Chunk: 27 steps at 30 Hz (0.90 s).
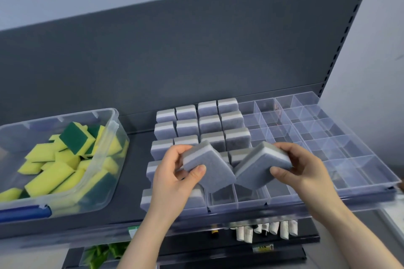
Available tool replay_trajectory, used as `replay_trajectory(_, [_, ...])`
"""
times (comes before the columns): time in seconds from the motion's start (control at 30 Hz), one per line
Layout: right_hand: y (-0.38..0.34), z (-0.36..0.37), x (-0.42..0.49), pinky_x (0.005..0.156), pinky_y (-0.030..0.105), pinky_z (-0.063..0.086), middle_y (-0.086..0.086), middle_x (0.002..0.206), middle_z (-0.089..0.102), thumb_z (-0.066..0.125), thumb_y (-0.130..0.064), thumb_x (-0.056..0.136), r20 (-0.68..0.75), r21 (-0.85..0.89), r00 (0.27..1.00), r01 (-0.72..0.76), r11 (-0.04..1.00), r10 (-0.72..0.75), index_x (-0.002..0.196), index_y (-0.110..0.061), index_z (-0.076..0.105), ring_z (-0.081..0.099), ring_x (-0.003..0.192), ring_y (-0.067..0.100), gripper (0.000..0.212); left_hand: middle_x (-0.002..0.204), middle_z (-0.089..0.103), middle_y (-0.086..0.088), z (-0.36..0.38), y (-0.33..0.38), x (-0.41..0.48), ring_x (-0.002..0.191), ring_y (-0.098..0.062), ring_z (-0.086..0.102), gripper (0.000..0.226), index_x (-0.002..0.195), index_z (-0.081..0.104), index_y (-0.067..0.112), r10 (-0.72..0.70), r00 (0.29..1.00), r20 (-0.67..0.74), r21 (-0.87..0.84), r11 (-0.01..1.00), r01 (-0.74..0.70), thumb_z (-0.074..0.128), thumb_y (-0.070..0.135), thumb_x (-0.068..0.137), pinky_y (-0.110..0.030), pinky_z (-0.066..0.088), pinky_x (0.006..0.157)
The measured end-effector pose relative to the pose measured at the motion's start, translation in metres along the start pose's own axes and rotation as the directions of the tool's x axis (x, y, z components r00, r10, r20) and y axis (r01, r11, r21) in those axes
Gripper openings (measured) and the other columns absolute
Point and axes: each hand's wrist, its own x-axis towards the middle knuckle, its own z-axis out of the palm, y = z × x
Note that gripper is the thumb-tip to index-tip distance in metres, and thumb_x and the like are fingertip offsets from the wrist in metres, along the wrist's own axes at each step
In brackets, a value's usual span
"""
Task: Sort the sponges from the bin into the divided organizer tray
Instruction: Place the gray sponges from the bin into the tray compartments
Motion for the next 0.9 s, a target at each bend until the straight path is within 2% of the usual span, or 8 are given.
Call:
replay_trajectory(0.1, [0.005, -0.001, 0.001, 0.070, 0.018, 0.051, -0.004, 0.089, 0.069, 0.069, 0.009, 0.075, 0.038, -0.023, 0.999, -0.015, 1.000, 0.016, 0.096, -0.026, 0.066, 0.063, 0.083, 0.013, 0.042, 0.096, 0.066, 0.012, 0.001, -0.006, 0.000, 0.090, -0.010, 0.064, 0.032, 0.096, 0.057, 0.040, -0.011, 0.999, 0.052, 0.067, 0.998, 0.008, 0.075, 0.025, 0.074, -0.028, 0.054, 0.069])
replay_trajectory(0.17, [0.008, 0.001, 0.001, 0.073, 0.021, 0.052, -0.005, 0.089, 0.069, 0.070, 0.011, 0.073, 0.063, -0.061, 0.997, -0.032, 0.998, 0.036, 0.094, -0.028, 0.066, 0.064, 0.084, 0.014, 0.044, 0.096, 0.065, 0.014, 0.003, -0.010, -0.001, 0.091, -0.007, 0.063, 0.038, 0.096, 0.055, 0.044, 0.002, 0.995, 0.102, 0.165, 0.986, -0.018, 0.077, 0.021, 0.076, -0.023, 0.052, 0.070])
replay_trajectory(0.3, [0.006, 0.003, 0.002, 0.072, 0.017, 0.050, -0.011, 0.087, 0.068, 0.072, 0.010, 0.070, 0.105, -0.216, 0.994, -0.006, 0.976, 0.029, 0.090, -0.032, 0.064, 0.063, 0.082, 0.008, 0.047, 0.101, 0.058, 0.027, 0.004, -0.012, -0.003, 0.095, 0.001, 0.059, 0.044, 0.099, 0.046, 0.054, 0.041, 0.983, 0.177, 0.371, 0.923, -0.106, 0.076, 0.031, 0.076, -0.014, 0.050, 0.073])
replay_trajectory(0.43, [-0.006, 0.001, 0.004, 0.079, 0.016, 0.046, -0.020, 0.094, 0.065, 0.075, 0.001, 0.071, 0.200, -0.511, 0.979, 0.132, 0.849, -0.032, 0.098, -0.034, 0.061, 0.059, 0.090, 0.000, 0.047, 0.115, 0.040, 0.044, 0.001, -0.008, -0.002, 0.106, 0.016, 0.043, 0.049, 0.115, 0.038, 0.057, 0.116, 0.936, 0.333, 0.533, 0.796, -0.288, 0.067, 0.038, 0.080, 0.003, 0.032, 0.081])
replay_trajectory(0.57, [-0.017, 0.002, 0.009, 0.084, 0.012, 0.041, -0.022, 0.108, 0.061, 0.076, -0.014, 0.074, 0.323, -0.671, 0.946, 0.226, 0.706, 0.003, 0.116, -0.033, 0.061, 0.057, 0.099, 0.000, 0.049, 0.108, 0.040, 0.045, 0.001, -0.004, 0.005, 0.094, 0.007, 0.049, 0.045, 0.121, 0.043, 0.049, 0.094, 0.898, 0.431, 0.585, 0.729, -0.357, 0.057, 0.052, 0.079, -0.001, 0.036, 0.072])
replay_trajectory(0.67, [-0.022, 0.007, 0.013, 0.083, 0.012, 0.038, -0.021, 0.113, 0.060, 0.075, -0.029, 0.076, 0.372, -0.720, 0.926, 0.243, 0.650, 0.067, 0.120, -0.034, 0.059, 0.055, 0.102, 0.001, 0.047, 0.100, 0.043, 0.047, 0.006, -0.001, 0.011, 0.099, 0.012, 0.043, 0.057, 0.123, 0.051, 0.045, 0.073, 0.892, 0.446, 0.590, 0.725, -0.355, 0.053, 0.068, 0.071, -0.004, 0.033, 0.076])
replay_trajectory(0.8, [-0.023, 0.014, 0.016, 0.077, 0.019, 0.042, -0.016, 0.108, 0.063, 0.072, -0.032, 0.076, 0.395, -0.787, 0.912, 0.275, 0.552, 0.110, 0.115, -0.033, 0.060, 0.057, 0.097, 0.009, 0.040, 0.116, 0.058, 0.025, 0.007, 0.000, 0.017, 0.108, -0.001, 0.050, 0.053, 0.125, 0.058, 0.037, 0.044, 0.869, 0.492, 0.644, 0.654, -0.397, 0.063, 0.058, 0.077, -0.016, 0.036, 0.084])
replay_trajectory(0.9, [-0.018, 0.019, 0.016, 0.077, 0.023, 0.045, -0.011, 0.107, 0.065, 0.069, -0.032, 0.077, 0.398, -0.825, 0.904, 0.278, 0.492, 0.157, 0.115, -0.033, 0.059, 0.057, 0.097, 0.013, 0.039, 0.116, 0.062, 0.017, 0.009, -0.003, 0.018, 0.107, -0.007, 0.053, 0.049, 0.122, 0.060, 0.034, -0.018, 0.875, 0.483, 0.697, 0.613, -0.372, 0.066, 0.053, 0.078, -0.019, 0.037, 0.081])
